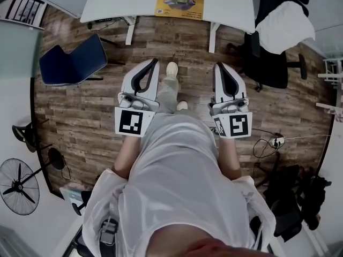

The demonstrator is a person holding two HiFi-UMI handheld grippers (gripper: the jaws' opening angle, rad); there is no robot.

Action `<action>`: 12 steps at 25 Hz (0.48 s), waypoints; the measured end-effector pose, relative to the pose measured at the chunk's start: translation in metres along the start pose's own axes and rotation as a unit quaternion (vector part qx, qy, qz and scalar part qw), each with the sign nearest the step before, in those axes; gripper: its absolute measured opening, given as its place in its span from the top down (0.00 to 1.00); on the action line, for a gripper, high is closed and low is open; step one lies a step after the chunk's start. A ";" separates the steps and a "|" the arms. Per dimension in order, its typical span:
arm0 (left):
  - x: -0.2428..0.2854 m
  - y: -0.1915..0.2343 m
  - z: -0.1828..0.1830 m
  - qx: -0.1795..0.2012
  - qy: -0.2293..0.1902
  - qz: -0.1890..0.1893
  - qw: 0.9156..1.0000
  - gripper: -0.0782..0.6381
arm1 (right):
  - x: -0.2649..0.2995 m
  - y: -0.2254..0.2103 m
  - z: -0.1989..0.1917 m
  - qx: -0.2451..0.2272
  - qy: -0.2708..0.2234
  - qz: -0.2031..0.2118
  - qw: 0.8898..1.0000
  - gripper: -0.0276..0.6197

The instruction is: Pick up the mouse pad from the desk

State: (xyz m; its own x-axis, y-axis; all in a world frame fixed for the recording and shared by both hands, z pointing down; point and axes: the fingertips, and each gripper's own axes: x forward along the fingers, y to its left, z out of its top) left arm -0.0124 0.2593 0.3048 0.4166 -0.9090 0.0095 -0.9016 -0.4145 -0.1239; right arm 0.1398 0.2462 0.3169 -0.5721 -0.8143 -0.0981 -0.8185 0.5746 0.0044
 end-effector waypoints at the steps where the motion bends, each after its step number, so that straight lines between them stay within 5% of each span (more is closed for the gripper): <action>1: 0.005 0.001 -0.001 -0.002 -0.001 -0.002 1.000 0.90 | 0.003 -0.002 -0.001 -0.001 0.001 0.000 1.000 0.96; 12: 0.101 0.057 -0.018 -0.021 -0.010 -0.014 1.000 0.90 | 0.093 -0.053 -0.012 -0.031 0.018 -0.014 0.999 0.96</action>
State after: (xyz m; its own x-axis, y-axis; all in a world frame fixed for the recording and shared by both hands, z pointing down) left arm -0.0240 0.1434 0.3170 0.4431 -0.8964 -0.0074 -0.8937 -0.4411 -0.0818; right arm 0.1290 0.1388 0.3190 -0.5495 -0.8332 -0.0622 -0.8353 0.5462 0.0633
